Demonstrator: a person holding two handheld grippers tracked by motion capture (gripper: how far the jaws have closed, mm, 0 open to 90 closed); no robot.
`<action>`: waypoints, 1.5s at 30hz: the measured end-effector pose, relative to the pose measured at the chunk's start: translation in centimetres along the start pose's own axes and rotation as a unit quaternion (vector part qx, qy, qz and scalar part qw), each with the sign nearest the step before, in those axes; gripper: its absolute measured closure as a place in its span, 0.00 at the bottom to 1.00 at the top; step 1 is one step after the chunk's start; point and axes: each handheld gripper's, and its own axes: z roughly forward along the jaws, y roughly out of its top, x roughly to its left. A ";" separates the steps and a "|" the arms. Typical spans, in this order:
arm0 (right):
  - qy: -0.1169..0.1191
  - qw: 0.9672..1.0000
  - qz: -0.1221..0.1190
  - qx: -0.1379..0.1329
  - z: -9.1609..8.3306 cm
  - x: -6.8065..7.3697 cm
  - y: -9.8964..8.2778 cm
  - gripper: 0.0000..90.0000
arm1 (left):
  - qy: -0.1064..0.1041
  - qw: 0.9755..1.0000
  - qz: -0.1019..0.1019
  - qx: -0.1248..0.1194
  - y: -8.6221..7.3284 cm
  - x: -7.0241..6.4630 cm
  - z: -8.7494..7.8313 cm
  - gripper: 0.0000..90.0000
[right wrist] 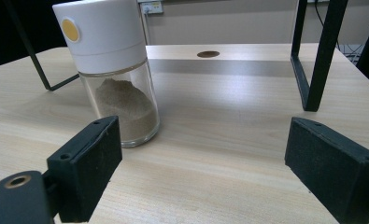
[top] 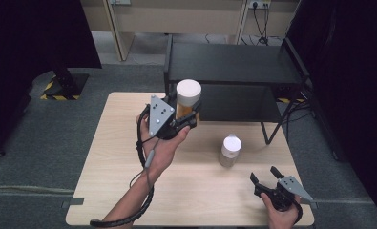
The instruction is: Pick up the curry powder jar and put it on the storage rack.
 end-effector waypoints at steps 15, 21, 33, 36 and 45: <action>0.002 1.000 0.002 0.001 0.0 -0.1 0.0 0.12 | 0.012 1.000 0.002 -0.006 2.3 0.3 1.3 0.38; 0.002 1.000 0.001 0.002 0.0 -0.1 0.1 0.12 | 0.014 1.000 0.000 -0.009 3.8 0.7 1.8 0.38; 0.003 1.000 -0.001 0.003 0.0 -0.1 0.1 0.12 | 0.017 1.000 -0.003 -0.005 6.0 1.0 3.0 0.38; 0.003 1.000 -0.001 0.003 0.0 -0.1 0.1 0.12 | 0.018 1.000 -0.007 -0.004 6.3 1.1 3.5 0.38; 0.004 1.000 -0.001 0.003 0.0 -0.1 0.1 0.12 | 0.025 1.000 -0.002 -0.002 7.5 1.3 4.6 0.38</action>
